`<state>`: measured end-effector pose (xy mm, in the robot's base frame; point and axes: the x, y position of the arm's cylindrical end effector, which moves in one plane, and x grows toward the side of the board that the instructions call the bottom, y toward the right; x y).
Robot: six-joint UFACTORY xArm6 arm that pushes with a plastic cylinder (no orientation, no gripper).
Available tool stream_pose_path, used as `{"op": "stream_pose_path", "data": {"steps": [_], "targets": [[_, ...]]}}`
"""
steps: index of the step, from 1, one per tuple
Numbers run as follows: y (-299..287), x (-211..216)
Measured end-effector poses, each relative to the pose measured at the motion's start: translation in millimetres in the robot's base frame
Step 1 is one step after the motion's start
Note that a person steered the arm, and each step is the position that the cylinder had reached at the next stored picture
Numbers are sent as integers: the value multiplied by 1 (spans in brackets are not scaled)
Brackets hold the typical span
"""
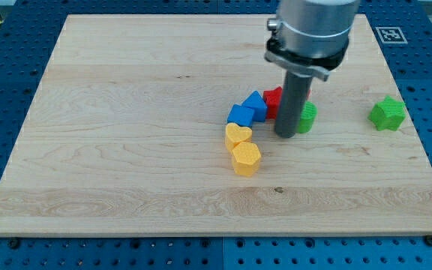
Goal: Move green circle closer to the green star
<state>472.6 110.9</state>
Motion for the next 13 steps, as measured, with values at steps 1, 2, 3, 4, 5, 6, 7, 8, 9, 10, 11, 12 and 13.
{"op": "stream_pose_path", "data": {"steps": [1,2,3,4,5,6,7,8,9,10,11,12,13], "targets": [[32,-14],[46,-27],[27,-33],[23,-55],[42,-63],[56,-63],[56,-63],[56,-57],[60,-55],[71,-55],[64,-51],[60,-50],[81,-50]]}}
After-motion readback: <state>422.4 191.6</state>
